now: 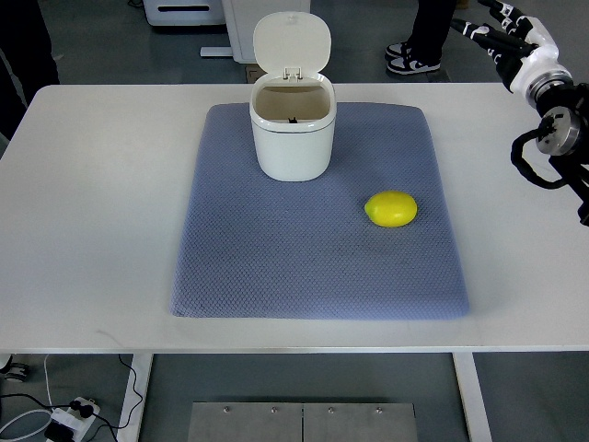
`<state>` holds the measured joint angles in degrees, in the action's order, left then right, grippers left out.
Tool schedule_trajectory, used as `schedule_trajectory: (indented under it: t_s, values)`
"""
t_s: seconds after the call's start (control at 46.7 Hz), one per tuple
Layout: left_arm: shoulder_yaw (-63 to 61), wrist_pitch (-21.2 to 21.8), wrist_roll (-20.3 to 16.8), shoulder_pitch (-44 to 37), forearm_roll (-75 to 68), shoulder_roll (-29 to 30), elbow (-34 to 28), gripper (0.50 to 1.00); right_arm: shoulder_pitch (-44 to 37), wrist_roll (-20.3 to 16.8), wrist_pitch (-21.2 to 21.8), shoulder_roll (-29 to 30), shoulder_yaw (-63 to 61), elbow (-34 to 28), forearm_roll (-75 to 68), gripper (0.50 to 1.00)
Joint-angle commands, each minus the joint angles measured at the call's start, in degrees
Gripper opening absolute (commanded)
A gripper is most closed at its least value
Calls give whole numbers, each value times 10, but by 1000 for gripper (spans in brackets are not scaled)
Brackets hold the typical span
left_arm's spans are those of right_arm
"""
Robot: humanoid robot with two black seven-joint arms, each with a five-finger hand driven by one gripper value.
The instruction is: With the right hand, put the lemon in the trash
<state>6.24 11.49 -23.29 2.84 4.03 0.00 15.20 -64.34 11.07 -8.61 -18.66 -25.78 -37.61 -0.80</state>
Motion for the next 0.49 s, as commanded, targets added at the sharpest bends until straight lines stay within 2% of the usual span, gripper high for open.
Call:
schedule_trajectory:
  t_s: [0.0,0.278,0.471]
  values:
    - [-1,-1,0,0,0,0,0,1000,-1,1,0,0,-3,5,0,1000]
    - [0,-1,0,0,0,0,0,1000,1,7,1,1,-3,27,0,1000]
    - [-1,-1,0,0,0,0,0,1000,4,88,10,3,-2,48,0,1000]
